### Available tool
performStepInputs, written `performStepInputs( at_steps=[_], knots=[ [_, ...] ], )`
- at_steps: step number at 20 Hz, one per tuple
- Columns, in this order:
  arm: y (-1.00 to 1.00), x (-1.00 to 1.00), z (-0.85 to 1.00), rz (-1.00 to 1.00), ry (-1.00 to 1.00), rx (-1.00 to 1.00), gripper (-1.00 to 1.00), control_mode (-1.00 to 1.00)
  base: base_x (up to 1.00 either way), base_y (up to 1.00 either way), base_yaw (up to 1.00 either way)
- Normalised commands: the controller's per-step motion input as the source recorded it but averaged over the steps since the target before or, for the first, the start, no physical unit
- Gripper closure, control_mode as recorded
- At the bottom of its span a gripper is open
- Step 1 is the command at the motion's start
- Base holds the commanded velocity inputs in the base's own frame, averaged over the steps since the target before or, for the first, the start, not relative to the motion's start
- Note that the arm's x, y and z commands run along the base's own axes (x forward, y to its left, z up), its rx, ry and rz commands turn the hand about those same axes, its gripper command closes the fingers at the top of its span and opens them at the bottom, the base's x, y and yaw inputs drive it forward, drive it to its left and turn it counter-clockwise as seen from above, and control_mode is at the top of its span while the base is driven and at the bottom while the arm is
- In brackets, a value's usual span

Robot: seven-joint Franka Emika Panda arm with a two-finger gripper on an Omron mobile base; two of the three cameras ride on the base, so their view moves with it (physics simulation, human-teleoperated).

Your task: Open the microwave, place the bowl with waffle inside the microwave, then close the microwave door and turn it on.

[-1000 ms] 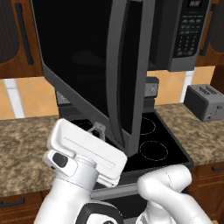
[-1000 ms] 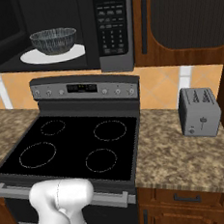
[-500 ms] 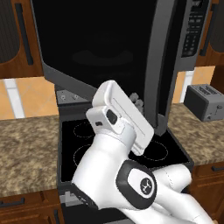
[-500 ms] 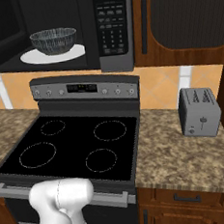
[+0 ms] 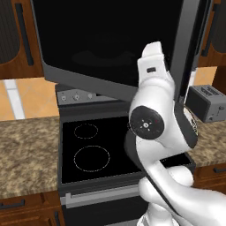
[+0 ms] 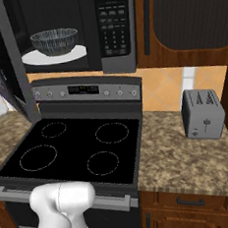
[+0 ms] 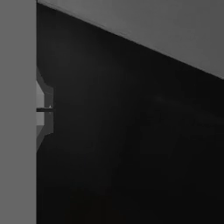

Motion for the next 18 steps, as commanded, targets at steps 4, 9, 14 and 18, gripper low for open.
performStepInputs(
  at_steps=[4,9,14,18],
  knots=[
    [-0.4,0.8,0.0,0.54,0.14,0.22,1.0,-1.0,0.0,0.0,0.0],
    [-0.3,0.99,0.0,0.54,0.04,0.14,1.0,-1.0,0.0,0.0,0.0],
    [-0.01,1.0,-0.02,0.42,0.08,0.04,1.0,-1.0,0.0,0.0,0.0],
    [0.0,1.0,0.0,0.14,0.35,0.03,1.0,-1.0,0.0,0.0,0.0]
  ],
)
